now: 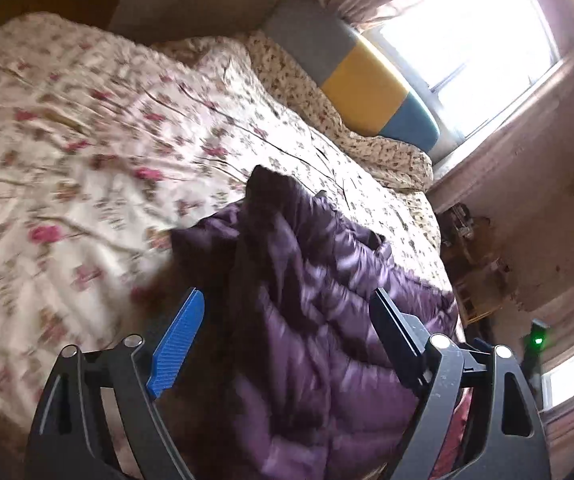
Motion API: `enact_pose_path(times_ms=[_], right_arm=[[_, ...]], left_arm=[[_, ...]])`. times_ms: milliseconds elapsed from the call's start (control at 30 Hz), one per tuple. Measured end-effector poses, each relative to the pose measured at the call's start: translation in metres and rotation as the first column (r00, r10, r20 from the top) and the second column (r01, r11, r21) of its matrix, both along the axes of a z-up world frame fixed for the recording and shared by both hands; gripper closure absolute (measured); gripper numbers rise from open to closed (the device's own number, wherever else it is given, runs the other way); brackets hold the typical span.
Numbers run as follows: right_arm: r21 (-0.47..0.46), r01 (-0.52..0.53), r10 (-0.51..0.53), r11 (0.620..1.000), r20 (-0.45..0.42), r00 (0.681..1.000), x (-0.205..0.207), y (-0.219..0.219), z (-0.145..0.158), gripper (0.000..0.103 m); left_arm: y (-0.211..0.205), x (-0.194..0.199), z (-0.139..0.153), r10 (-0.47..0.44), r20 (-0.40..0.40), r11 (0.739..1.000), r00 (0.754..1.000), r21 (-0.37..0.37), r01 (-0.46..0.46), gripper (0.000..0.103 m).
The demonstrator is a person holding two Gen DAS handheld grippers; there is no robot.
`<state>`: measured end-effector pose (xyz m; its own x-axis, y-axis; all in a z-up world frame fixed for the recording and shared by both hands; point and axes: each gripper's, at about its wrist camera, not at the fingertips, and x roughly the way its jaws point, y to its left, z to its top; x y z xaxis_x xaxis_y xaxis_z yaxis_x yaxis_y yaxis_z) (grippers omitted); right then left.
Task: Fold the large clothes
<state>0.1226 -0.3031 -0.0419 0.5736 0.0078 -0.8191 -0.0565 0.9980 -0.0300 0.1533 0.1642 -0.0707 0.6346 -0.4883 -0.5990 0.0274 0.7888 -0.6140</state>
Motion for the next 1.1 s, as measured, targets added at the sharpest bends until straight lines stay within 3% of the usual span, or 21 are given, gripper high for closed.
enact_pose_path(times_ms=[67, 133, 167, 200, 233, 300, 433, 567, 700, 800, 1067, 1100], right_arm=[[0.062, 0.058, -0.056, 0.996, -0.033, 0.998, 0.028, -0.009, -0.011, 0.026], [0.121, 0.089, -0.08, 0.989, -0.077, 0.994, 0.046, -0.011, -0.023, 0.029], [0.157, 0.093, -0.079, 0.983, -0.095, 0.992, 0.052, -0.012, -0.027, 0.038], [0.181, 0.092, -0.073, 0.979, -0.109, 0.991, 0.057, -0.011, -0.031, 0.064], [0.16, 0.094, -0.077, 0.983, -0.104, 0.992, 0.061, -0.008, -0.031, 0.081], [0.102, 0.069, -0.065, 0.992, -0.047, 0.997, 0.062, 0.0, -0.024, 0.09], [-0.05, 0.084, -0.081, 0.995, 0.056, 0.995, 0.069, 0.013, -0.019, 0.091], [-0.195, 0.118, -0.106, 0.974, 0.075, 0.992, 0.085, 0.031, -0.044, 0.09], [-0.247, 0.138, -0.122, 0.959, 0.078, 0.989, 0.086, 0.033, -0.072, 0.083], [-0.232, 0.157, -0.14, 0.96, 0.088, 0.986, 0.089, 0.031, -0.084, 0.083], [-0.289, 0.161, -0.142, 0.944, 0.083, 0.986, 0.092, 0.036, -0.085, 0.08], [-0.308, 0.168, -0.147, 0.937, 0.088, 0.985, 0.091, 0.037, -0.082, 0.075]], left_arm=[[-0.002, 0.019, -0.006, 0.013, -0.047, 1.0, 0.999, -0.022, -0.014, 0.022], [-0.008, 0.038, -0.014, 0.027, -0.099, 0.999, 0.995, -0.023, -0.03, 0.037], [-0.011, 0.043, -0.016, 0.022, -0.11, 0.999, 0.994, -0.023, -0.025, 0.043], [-0.015, 0.048, -0.017, 0.019, -0.119, 1.0, 0.993, -0.003, -0.019, 0.065], [-0.02, 0.051, -0.018, 0.019, -0.129, 0.999, 0.991, 0.038, -0.014, 0.082], [-0.028, 0.057, -0.019, 0.035, -0.124, 0.992, 0.992, 0.125, -0.019, 0.092], [-0.031, 0.073, -0.021, 0.09, -0.114, 0.965, 0.989, 0.255, -0.059, 0.093], [-0.043, 0.095, -0.04, 0.112, -0.14, 0.923, 0.984, 0.383, -0.05, 0.093], [-0.053, 0.096, -0.055, 0.112, -0.08, 0.877, 0.99, 0.477, -0.061, 0.093], [-0.06, 0.088, -0.064, 0.094, -0.007, 0.843, 0.996, 0.532, -0.076, 0.092], [-0.06, 0.088, -0.059, 0.1, -0.002, 0.855, 0.995, 0.512, -0.085, 0.092], [-0.06, 0.087, -0.056, 0.103, -0.005, 0.855, 0.995, 0.511, -0.086, 0.084]])
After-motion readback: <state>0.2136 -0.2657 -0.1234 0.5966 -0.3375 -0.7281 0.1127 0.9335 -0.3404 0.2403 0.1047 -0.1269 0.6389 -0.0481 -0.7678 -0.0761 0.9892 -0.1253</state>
